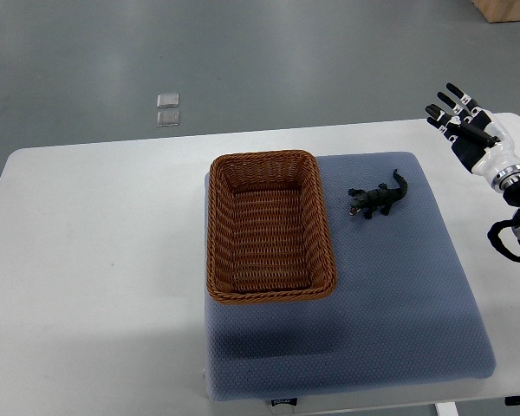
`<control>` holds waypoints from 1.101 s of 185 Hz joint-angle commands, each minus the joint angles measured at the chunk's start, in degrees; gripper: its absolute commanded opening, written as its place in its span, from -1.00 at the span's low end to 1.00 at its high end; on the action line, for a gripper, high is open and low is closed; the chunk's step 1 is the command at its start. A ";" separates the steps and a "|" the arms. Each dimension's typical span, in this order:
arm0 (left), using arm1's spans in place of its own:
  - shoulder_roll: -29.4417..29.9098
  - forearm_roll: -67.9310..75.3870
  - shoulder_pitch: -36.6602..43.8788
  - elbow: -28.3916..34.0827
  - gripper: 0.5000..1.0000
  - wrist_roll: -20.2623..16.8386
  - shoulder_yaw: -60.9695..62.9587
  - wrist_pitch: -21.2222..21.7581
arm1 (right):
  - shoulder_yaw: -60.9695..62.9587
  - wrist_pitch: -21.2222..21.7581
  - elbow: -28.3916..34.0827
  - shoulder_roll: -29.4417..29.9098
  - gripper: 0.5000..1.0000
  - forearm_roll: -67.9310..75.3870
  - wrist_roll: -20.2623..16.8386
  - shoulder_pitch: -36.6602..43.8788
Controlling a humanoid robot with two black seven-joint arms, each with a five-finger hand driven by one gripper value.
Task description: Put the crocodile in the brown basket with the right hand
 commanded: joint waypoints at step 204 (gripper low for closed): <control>0.00 -0.07 -0.01 0.01 1.00 0.01 0.15 0.00 | 0.18 0.44 0.00 -0.52 0.73 0.09 1.49 0.26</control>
